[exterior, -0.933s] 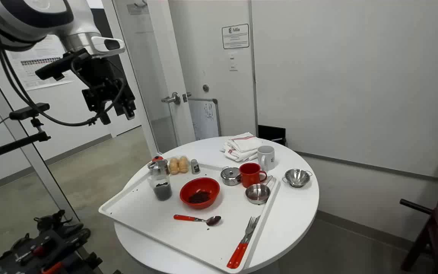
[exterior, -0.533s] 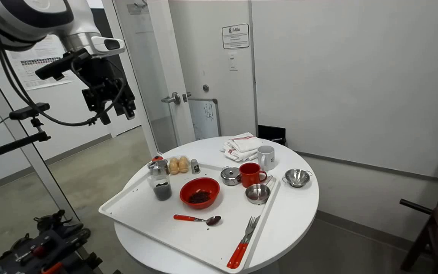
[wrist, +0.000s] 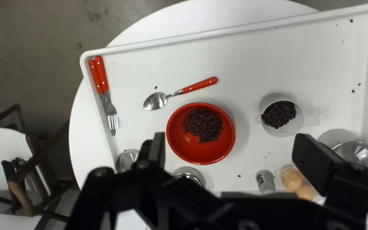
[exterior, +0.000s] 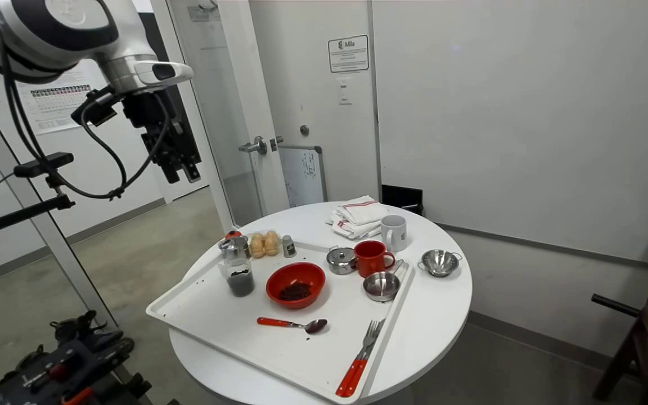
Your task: Pick up the jar and pour some of its contents in the bowl
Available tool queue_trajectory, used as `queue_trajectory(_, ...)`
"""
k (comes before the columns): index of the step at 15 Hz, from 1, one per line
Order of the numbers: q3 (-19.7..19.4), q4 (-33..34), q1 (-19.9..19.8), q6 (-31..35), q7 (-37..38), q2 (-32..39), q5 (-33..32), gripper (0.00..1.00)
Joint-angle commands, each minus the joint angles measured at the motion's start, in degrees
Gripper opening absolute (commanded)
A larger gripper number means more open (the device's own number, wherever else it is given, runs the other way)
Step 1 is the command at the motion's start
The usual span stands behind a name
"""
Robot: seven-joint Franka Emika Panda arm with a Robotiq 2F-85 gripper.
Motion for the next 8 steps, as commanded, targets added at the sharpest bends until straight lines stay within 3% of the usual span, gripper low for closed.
queue_trajectory(1,2.18,2.16,-1.99,3.44,12.64,5.20,-0.90,1.00)
queue_trajectory(4,4.64,4.90,-2.90,5.86,25.09,11.18,-2.93,1.00)
queue_trajectory(6,9.27,7.42,-6.26,6.61,33.35,15.23,-4.26,1.00)
queue_trajectory(8,10.51,10.32,-6.07,6.92,41.69,19.52,-4.46,1.00)
